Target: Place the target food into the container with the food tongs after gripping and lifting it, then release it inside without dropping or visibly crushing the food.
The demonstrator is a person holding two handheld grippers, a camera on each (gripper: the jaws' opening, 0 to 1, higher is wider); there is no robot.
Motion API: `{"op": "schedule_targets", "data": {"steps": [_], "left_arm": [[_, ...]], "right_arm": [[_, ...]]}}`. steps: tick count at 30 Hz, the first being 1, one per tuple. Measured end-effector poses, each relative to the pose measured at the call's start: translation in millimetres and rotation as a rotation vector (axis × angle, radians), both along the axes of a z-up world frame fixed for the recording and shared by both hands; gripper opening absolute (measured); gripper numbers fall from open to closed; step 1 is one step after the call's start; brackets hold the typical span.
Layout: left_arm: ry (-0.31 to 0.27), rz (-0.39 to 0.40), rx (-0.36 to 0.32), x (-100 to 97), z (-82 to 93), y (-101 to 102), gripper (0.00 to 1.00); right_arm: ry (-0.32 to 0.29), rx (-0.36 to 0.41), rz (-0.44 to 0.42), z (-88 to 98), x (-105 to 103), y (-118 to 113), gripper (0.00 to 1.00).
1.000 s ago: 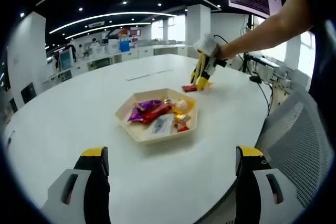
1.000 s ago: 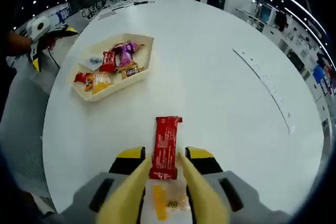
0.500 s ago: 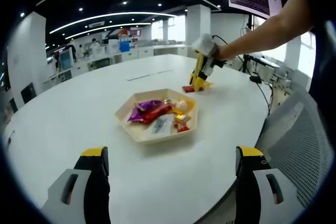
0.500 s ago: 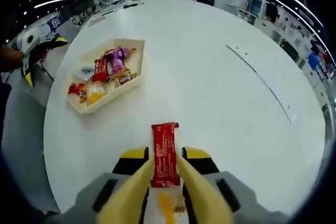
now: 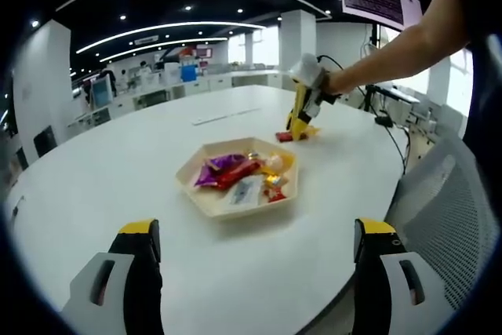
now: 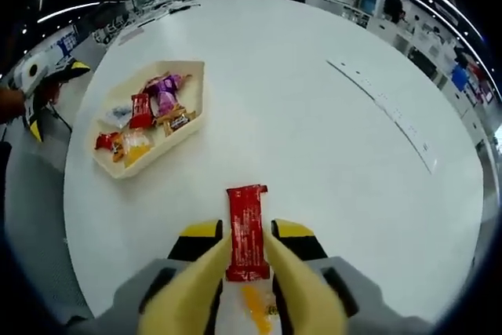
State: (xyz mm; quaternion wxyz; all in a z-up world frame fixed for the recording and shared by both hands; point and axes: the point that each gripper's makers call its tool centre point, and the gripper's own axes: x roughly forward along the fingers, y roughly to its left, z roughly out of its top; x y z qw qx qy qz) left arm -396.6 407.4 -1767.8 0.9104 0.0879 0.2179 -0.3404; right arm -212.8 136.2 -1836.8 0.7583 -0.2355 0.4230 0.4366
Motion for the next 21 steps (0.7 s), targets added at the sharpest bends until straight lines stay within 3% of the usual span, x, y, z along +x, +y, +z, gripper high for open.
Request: {"op": "schedule_targets", "data": {"steps": [4,12,21], "left_arm": [[0.002,0.010,-0.027,0.9,2.9,0,0.99],[-0.005,-0.014,-0.011,-1.6,2.2,-3,0.99],[-0.007,-0.024,-0.023,-2.8,4.3,-6,0.99]], "right_arm": [[0.008,0.004,-0.017,4.6,0,-1,0.23],[0.012,0.007,-0.045,16.4,3,-4,0.23],[0.007,0.027,-0.066,44.1,9,-3,0.24]]}}
